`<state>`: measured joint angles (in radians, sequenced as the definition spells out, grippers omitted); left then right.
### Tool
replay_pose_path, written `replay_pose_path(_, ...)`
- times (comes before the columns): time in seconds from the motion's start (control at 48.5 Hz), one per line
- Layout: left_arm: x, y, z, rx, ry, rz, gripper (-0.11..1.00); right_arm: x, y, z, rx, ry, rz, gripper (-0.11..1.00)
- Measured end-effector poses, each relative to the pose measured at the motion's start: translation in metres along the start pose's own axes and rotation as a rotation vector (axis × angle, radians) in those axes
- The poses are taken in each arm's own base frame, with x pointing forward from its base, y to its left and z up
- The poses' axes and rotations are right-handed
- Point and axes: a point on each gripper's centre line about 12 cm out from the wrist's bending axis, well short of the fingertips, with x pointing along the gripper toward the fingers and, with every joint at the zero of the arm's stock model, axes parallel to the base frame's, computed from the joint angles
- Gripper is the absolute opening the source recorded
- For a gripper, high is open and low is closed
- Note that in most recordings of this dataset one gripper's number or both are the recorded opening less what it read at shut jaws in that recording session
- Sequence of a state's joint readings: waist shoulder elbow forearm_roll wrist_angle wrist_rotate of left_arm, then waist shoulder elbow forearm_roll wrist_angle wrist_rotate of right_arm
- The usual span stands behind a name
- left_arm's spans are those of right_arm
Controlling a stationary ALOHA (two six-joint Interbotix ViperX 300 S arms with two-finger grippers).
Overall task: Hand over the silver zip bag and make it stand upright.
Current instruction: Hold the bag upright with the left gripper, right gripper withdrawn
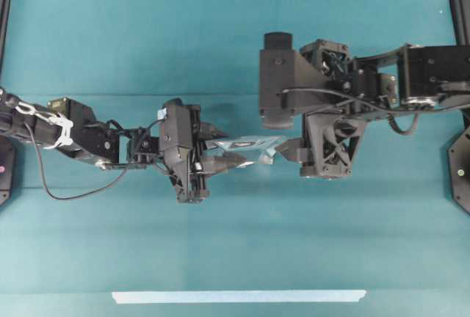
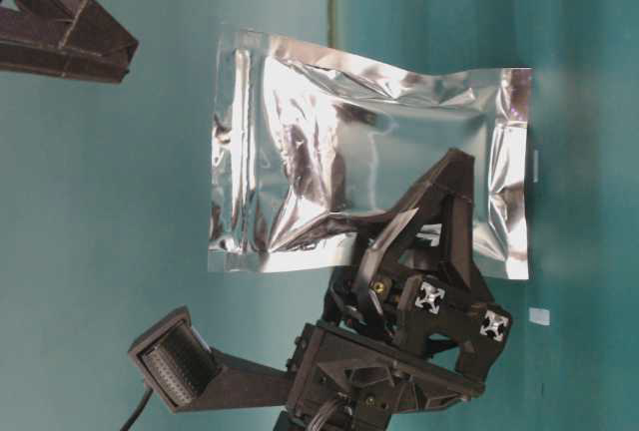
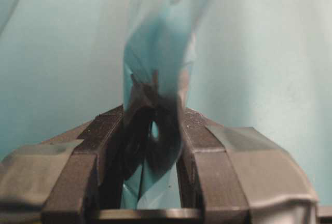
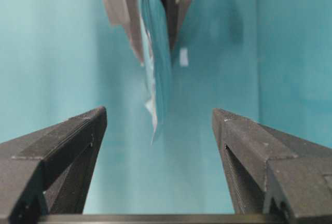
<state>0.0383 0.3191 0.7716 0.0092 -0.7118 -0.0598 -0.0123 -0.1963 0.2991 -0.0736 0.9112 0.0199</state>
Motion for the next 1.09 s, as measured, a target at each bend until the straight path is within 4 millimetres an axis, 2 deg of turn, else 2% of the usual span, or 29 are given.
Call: replay_pose_path(1.093,0.0006,0.0,-0.0004,0.003,0.009,0.001,0.27,0.0015,0.0006,-0.0089,0.001,0.0,0.002,0.86)
